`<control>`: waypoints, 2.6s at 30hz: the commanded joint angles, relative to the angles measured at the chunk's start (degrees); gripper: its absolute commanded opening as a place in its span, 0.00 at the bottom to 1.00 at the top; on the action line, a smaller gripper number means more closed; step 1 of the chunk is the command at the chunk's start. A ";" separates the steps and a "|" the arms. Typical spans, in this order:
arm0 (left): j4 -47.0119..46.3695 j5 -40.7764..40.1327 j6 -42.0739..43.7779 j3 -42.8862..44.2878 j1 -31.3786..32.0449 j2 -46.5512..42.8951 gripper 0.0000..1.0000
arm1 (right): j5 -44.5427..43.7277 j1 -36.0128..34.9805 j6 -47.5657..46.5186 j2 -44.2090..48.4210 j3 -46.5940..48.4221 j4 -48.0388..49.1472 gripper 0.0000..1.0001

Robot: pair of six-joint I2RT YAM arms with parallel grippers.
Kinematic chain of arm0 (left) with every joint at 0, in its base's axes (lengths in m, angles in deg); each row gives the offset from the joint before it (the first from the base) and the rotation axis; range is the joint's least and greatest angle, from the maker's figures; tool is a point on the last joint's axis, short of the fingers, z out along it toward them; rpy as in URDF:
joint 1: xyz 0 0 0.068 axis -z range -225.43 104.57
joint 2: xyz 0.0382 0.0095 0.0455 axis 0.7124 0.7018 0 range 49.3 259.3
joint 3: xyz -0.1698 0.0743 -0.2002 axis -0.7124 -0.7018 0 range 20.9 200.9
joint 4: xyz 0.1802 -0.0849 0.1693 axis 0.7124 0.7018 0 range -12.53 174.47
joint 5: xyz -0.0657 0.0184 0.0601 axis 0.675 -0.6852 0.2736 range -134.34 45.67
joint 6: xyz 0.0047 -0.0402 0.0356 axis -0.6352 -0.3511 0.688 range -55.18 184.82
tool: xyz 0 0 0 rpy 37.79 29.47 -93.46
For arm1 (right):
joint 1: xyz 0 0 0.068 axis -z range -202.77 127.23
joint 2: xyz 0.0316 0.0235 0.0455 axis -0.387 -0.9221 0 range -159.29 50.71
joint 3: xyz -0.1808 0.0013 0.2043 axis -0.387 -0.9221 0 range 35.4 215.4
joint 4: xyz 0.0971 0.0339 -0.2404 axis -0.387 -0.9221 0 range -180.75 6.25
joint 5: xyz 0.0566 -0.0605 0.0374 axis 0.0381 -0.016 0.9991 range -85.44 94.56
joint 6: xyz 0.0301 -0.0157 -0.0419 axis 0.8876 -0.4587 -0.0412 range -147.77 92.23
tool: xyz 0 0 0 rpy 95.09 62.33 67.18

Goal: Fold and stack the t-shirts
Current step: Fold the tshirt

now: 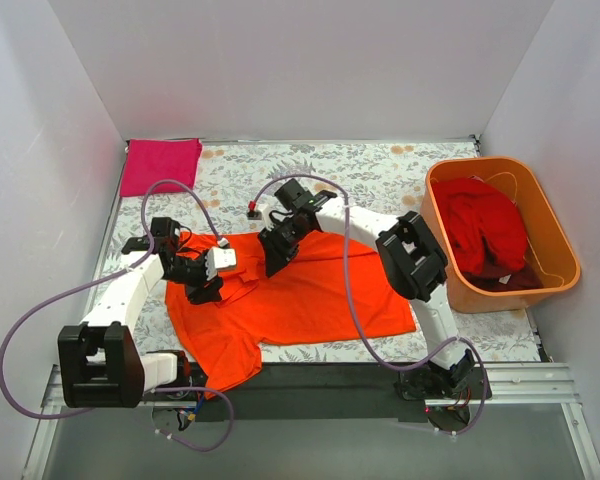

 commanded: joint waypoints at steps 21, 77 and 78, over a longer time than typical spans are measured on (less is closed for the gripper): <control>-0.73 -1.86 27.53 -1.87 -0.07 7.43 0.43 | 8.34 -2.47 17.63 -9.14 5.85 11.79 0.49; 2.80 8.69 -17.40 21.90 -9.47 18.23 0.25 | 3.34 6.57 -5.73 7.53 1.63 -4.99 0.36; -2.61 5.30 -23.90 23.07 -9.48 19.55 0.26 | 1.85 7.89 -8.70 8.25 1.54 -7.00 0.38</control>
